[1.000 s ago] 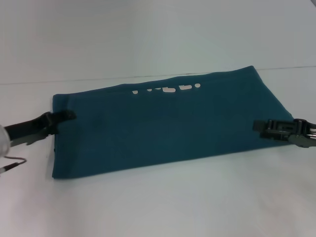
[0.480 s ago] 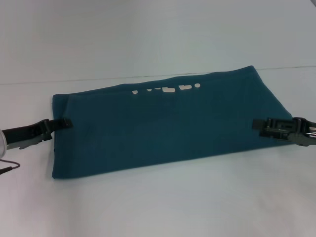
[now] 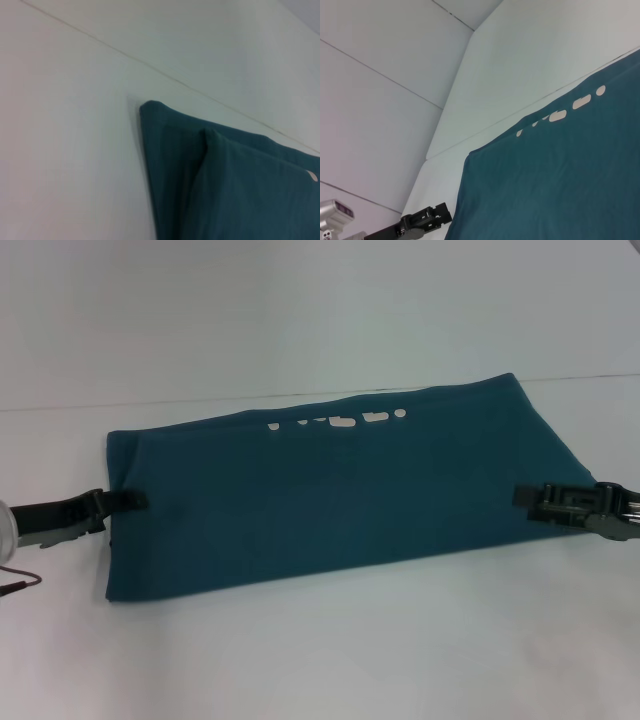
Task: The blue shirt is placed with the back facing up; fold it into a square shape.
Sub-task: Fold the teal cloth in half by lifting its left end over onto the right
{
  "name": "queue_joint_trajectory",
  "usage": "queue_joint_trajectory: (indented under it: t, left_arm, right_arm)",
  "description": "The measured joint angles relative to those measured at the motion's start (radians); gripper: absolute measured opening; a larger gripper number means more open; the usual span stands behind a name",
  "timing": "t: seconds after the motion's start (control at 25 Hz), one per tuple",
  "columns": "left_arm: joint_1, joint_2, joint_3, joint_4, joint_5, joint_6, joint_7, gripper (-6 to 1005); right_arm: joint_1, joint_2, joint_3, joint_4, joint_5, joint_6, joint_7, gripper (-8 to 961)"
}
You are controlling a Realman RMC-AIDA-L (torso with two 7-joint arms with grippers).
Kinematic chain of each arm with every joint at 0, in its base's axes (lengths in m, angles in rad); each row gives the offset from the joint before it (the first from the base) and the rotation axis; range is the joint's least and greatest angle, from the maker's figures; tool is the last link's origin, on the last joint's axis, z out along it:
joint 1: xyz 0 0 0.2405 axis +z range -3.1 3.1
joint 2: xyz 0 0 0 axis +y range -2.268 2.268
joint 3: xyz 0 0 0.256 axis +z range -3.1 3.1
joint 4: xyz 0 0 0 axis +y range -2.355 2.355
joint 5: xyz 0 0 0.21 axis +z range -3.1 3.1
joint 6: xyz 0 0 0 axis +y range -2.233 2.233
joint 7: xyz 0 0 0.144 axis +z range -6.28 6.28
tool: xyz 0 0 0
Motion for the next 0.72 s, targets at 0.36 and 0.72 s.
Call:
queue_joint_trajectory:
  t: [0.36, 0.72]
  left_arm:
    - [-0.015, 0.003, 0.001, -0.037, 0.006, -0.006, -0.002, 824]
    - [-0.016, 0.001, 0.000, -0.047, 0.011, -0.009, -0.011, 825]
  right_arm:
    - [-0.001, 0.002, 0.000, 0.000, -0.002, 0.000, -0.004, 671]
    - [-0.001, 0.001, 0.001, 0.000, -0.003, 0.000, -0.005, 670]
